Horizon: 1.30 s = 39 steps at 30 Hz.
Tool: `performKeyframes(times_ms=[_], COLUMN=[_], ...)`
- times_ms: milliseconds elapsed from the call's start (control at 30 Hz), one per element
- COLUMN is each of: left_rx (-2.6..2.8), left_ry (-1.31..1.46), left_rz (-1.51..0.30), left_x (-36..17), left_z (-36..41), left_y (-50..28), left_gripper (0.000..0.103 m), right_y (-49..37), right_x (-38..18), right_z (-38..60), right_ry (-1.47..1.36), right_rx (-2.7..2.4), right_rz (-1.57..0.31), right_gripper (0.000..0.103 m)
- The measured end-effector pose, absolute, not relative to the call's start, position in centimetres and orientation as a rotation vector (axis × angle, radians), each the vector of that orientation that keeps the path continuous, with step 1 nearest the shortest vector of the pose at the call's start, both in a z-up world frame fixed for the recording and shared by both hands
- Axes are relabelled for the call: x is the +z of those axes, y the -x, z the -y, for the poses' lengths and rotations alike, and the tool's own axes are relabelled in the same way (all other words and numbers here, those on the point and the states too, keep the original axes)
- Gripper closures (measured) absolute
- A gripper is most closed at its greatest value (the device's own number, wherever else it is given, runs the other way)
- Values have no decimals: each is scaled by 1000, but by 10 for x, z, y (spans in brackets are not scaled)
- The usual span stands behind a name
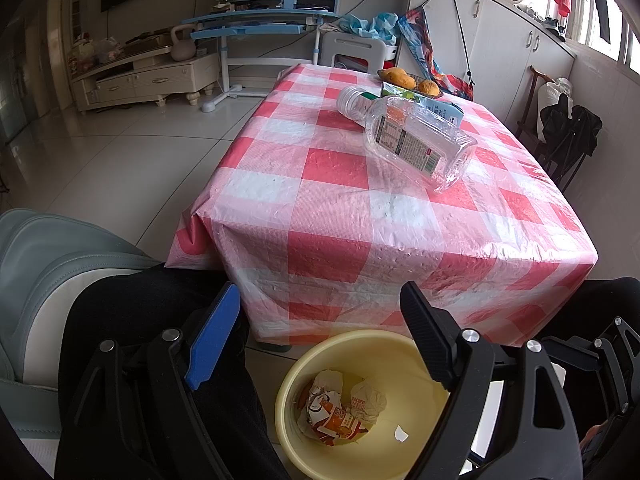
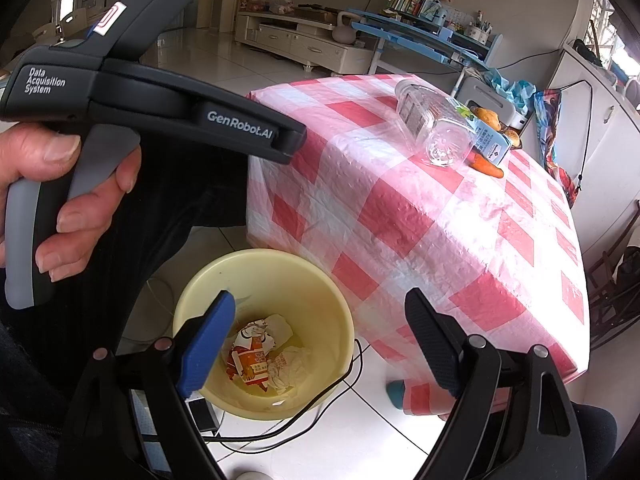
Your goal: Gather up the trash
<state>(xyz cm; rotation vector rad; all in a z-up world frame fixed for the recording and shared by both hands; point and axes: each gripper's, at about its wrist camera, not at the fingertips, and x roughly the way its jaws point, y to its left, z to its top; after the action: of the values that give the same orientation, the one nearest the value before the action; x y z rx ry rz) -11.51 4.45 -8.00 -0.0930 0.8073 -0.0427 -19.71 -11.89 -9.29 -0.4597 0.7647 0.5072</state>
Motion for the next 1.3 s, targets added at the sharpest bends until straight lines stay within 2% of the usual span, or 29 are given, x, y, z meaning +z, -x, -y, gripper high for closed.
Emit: performKeyframes(times_ms=[1300], left_rx=[-41], left_ry=[98], left_rz=[-804], left_x=[-78], left_z=[-46], left_y=[115], left_gripper=[24], right_y=[195], right_x=[-95], right_z=[132], right_ry=[456], right_rx=[498], right_rz=[-771], right_gripper=[20])
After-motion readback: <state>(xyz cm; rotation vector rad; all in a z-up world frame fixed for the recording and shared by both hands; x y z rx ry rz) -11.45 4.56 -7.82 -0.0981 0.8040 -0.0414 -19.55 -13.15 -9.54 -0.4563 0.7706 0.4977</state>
